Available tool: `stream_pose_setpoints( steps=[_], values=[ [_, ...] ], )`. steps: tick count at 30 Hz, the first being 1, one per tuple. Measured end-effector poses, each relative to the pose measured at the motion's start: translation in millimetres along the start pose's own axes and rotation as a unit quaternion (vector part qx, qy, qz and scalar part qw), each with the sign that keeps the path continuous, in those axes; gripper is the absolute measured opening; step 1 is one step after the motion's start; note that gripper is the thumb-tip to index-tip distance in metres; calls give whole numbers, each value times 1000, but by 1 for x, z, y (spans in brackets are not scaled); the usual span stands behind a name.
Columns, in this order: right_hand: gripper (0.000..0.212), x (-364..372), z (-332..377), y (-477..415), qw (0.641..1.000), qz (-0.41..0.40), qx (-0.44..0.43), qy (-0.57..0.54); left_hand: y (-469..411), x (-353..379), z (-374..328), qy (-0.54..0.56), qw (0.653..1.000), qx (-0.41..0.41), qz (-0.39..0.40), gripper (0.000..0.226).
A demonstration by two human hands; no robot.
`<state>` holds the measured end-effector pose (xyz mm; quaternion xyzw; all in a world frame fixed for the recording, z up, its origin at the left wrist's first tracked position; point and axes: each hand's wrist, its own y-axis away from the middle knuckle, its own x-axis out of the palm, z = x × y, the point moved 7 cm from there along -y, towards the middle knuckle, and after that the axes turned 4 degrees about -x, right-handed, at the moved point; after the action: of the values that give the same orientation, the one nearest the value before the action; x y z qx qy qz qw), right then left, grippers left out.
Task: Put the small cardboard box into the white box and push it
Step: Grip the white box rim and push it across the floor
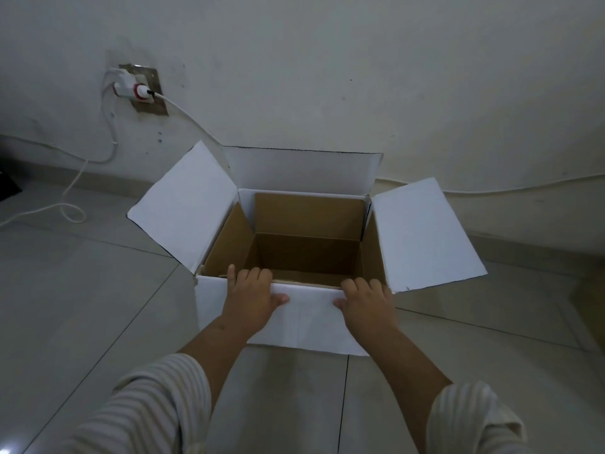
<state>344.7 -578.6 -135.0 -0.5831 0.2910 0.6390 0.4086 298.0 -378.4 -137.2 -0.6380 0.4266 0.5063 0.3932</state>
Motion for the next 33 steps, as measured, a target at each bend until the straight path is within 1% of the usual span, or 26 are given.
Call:
stream_pose_setpoints(
  steps=[4,7,17,21,23,26,28,31,33],
  values=[
    [23,-1,-10,2,1000,-7,13,-5,1,0,-10,15,1000,-12,-17,47],
    [23,-5,-25,7,1000,-15,27,-5,0,2,-25,30,999,-12,-14,47],
    [27,-20,-88,34,996,-9,91,18,3,11,-91,62,997,39,-6,47],
    [33,-21,-87,35,994,-25,107,-4,-5,7,-86,62,996,61,4,48],
    [38,-23,-79,30,993,-34,108,-18,-13,3,-70,41,998,36,-3,52],
    [41,-18,-62,20,996,-27,78,-45,-22,2,-52,39,999,-10,-6,57],
    [41,-14,-61,17,995,-20,80,-61,-24,4,-56,57,998,-7,-1,57],
    [40,-14,-72,19,995,-22,85,-49,-28,4,-68,92,996,0,-10,51],
    [38,-15,-81,19,995,-23,84,-49,-30,7,-75,95,995,3,-10,51]
  ],
)
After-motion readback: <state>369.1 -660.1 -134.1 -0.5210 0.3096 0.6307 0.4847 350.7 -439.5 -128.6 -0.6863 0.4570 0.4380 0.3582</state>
